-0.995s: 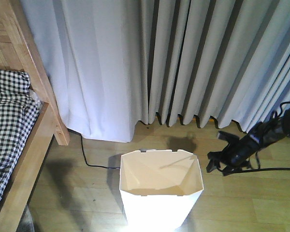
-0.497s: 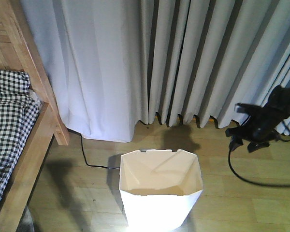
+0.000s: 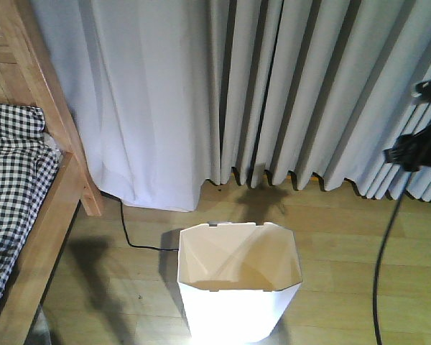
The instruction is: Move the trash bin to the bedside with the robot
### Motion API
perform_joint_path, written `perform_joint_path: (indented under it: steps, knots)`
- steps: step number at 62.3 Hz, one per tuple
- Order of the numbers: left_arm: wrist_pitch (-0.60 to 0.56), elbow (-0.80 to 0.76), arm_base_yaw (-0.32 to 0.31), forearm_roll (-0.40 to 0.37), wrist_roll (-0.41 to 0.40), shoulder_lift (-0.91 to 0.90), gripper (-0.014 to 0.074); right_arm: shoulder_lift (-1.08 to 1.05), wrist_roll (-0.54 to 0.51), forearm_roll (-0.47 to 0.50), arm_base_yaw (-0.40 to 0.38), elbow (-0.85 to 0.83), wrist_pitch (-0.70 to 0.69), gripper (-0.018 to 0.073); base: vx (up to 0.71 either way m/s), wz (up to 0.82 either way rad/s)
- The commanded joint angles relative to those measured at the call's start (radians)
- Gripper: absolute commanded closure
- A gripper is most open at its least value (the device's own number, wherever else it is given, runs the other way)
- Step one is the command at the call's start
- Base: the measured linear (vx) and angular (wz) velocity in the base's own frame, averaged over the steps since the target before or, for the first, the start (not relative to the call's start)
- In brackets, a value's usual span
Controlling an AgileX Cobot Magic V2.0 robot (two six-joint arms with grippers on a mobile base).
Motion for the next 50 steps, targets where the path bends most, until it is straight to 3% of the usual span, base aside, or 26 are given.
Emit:
perform_joint_path:
  steps: [1, 14, 31, 50]
  knots:
    - [-0.078, 0.027, -0.008, -0.003, -0.009, -0.010, 0.0602, -0.183, -0.016, -0.001, -0.002, 0.029, -0.044, 0.0092, 0.00, 0.00]
    - [-0.078, 0.027, -0.008, -0.003, -0.009, -0.010, 0.0602, -0.562, -0.016, 0.045, -0.002, 0.183, -0.132, 0.0124, 0.00, 0.00]
    - [-0.078, 0.027, -0.008, -0.003, -0.009, -0.010, 0.0602, -1.034, -0.016, 0.258, -0.001, 0.465, -0.308, 0.0180, 0.00, 0.00]
    - [-0.078, 0.027, -0.008, -0.003, -0.009, -0.010, 0.0602, -1.141, -0.014, 0.294, -0.001, 0.642, -0.432, 0.0195, 0.00, 0.00]
